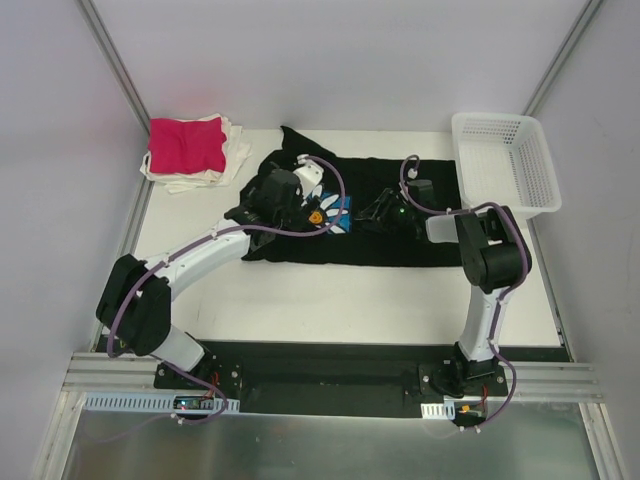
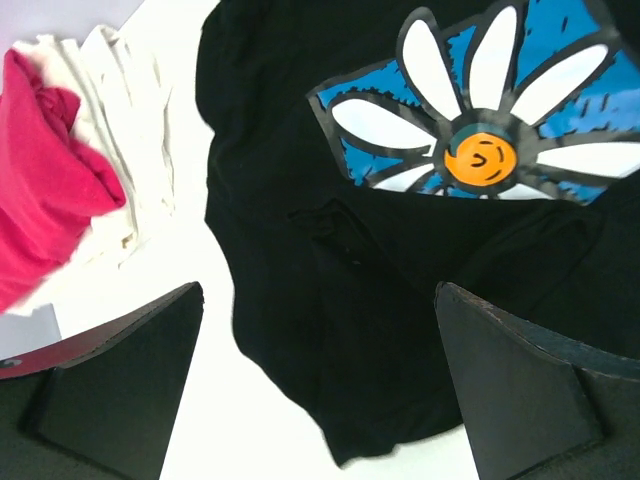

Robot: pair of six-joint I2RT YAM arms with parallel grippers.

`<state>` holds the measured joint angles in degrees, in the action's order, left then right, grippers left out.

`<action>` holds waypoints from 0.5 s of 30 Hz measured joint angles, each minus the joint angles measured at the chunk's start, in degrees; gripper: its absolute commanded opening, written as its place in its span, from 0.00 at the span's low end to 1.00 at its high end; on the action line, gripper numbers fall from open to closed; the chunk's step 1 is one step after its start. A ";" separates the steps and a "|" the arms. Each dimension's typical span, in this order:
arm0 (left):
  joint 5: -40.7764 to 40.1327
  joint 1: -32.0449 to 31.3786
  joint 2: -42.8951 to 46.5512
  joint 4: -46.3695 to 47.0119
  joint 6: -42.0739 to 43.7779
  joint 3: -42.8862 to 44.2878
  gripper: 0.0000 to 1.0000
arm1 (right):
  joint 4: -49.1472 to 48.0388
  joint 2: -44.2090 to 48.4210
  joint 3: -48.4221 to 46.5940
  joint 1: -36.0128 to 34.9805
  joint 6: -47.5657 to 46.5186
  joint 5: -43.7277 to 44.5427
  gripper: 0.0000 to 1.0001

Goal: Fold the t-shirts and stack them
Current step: Fold the flattened tshirt in 1/3 of the way

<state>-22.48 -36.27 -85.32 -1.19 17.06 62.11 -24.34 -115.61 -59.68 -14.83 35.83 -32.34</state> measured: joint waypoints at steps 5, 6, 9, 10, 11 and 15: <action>3.48 0.39 -2.73 -0.90 6.49 0.48 0.95 | -1.42 4.72 7.08 0.48 0.17 0.04 0.48; 4.61 0.72 -3.28 -0.98 7.98 0.48 0.94 | -1.60 5.22 7.87 0.57 0.20 0.02 0.48; 9.33 1.53 -4.50 -1.49 12.26 0.48 0.92 | -2.05 5.51 8.46 0.76 0.39 -0.24 0.48; 11.67 1.92 -4.70 -2.08 13.70 0.52 0.92 | -2.05 5.51 8.46 0.79 0.46 -0.28 0.47; 13.53 2.32 -4.81 -3.04 15.19 0.70 0.92 | -2.08 5.51 8.46 0.81 0.52 -0.28 0.47; 20.17 3.10 -5.22 -9.29 18.38 4.39 0.94 | -2.01 5.51 8.41 0.87 0.66 -0.46 0.47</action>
<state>-2.31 -33.17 -90.54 -10.48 35.44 66.50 -26.35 -110.10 -51.27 -13.96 36.49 -32.80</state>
